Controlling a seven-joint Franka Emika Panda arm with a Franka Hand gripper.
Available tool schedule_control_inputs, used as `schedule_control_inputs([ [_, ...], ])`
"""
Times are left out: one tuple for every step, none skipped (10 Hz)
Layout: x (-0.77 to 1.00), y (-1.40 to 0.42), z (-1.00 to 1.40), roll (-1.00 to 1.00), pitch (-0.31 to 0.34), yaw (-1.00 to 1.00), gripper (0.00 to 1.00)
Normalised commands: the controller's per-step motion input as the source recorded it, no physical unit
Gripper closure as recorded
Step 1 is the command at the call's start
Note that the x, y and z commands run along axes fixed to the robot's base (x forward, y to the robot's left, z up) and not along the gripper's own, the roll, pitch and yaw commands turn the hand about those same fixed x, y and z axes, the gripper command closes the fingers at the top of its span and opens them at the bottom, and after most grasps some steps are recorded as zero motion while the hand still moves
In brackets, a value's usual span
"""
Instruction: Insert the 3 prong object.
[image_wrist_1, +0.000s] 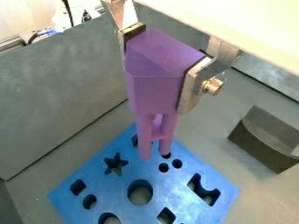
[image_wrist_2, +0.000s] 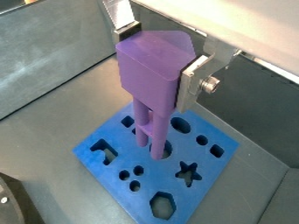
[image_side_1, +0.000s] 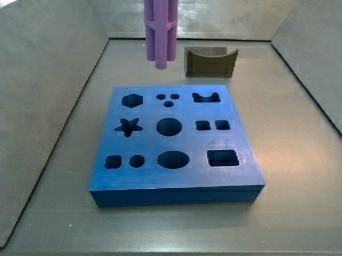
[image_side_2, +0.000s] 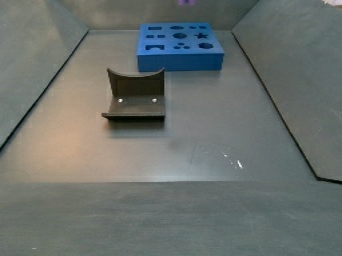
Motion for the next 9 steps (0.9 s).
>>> schedule_control_inputs([
  [0.00, 0.04, 0.00, 0.00, 0.000, 0.00, 1.00],
  [-0.15, 0.35, -0.68, -0.10, -0.089, 0.07, 1.00],
  [-0.20, 0.44, -0.86, -0.14, -0.090, 0.11, 1.00],
  [-0.16, 0.47, -0.83, -0.16, -0.101, 0.11, 1.00],
  [-0.09, 0.26, -0.76, -0.20, -0.104, -0.06, 1.00],
  [-0.01, 0.02, -0.80, -0.12, -0.120, -0.31, 1.00],
  [0.01, 0.00, -0.83, -0.09, -0.097, -0.45, 1.00],
  [0.03, 0.00, -0.73, -0.05, -0.014, -0.52, 1.00],
  [0.05, 0.00, -0.65, -0.02, 0.000, -0.48, 1.00],
])
